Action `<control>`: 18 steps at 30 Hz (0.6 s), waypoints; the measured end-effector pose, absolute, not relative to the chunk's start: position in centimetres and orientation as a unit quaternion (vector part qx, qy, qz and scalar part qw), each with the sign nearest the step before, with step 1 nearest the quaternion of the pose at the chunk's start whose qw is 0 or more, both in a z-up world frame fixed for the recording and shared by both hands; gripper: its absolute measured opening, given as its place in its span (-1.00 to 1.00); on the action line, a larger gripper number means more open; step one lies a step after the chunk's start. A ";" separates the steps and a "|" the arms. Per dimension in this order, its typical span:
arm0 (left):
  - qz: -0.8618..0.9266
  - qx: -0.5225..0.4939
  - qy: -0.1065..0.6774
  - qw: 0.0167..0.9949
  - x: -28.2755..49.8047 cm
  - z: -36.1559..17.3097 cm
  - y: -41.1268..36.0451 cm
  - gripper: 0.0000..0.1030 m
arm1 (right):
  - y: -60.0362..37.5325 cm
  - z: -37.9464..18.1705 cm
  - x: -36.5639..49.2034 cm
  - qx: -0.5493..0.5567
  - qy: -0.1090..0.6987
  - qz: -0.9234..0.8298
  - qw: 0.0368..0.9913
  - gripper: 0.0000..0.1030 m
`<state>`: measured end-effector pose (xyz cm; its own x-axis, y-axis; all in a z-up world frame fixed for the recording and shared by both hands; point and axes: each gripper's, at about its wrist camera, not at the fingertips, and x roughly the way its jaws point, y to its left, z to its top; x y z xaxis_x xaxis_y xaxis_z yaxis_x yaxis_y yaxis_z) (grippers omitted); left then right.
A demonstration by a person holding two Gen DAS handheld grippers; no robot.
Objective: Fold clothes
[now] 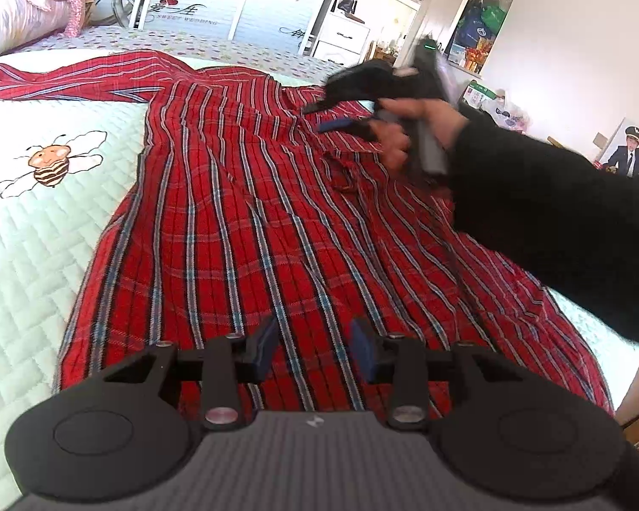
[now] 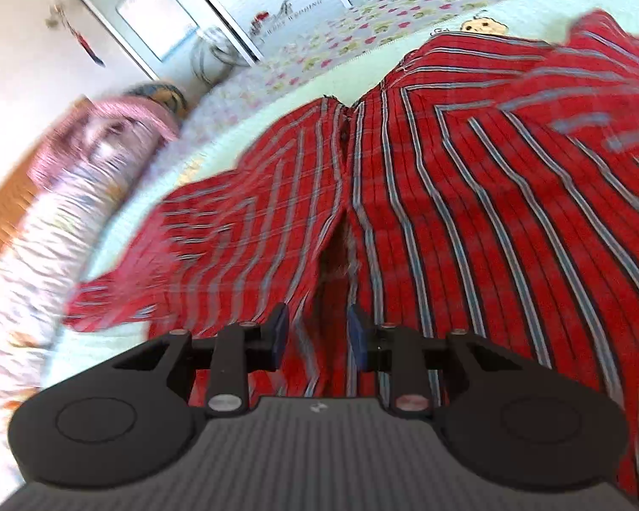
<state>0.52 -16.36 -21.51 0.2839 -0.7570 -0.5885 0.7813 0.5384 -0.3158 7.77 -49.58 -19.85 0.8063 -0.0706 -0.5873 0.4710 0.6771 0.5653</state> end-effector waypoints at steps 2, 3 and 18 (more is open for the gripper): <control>-0.472 0.017 0.355 0.807 0.6 -21.2 -15.7 -0.22 | -47.9 -19.3 5.2 0.362 0.273 -0.145 0.879 -0.32; -0.467 0.015 0.354 0.810 0.6 -21.0 -15.3 -0.22 | -47.0 -19.2 4.1 0.356 0.275 -0.140 0.882 -0.27; -0.327 0.066 0.373 0.866 1.8 -21.2 -8.8 -0.11 | -37.3 -20.9 -9.5 0.368 0.285 -0.178 0.867 -0.12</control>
<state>1.82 -8.83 -21.20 0.5086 -0.5160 -0.6893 0.6151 0.7779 -0.1284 -9.53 -37.28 -20.89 0.7741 -0.0986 -0.6254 0.5184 0.6657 0.5367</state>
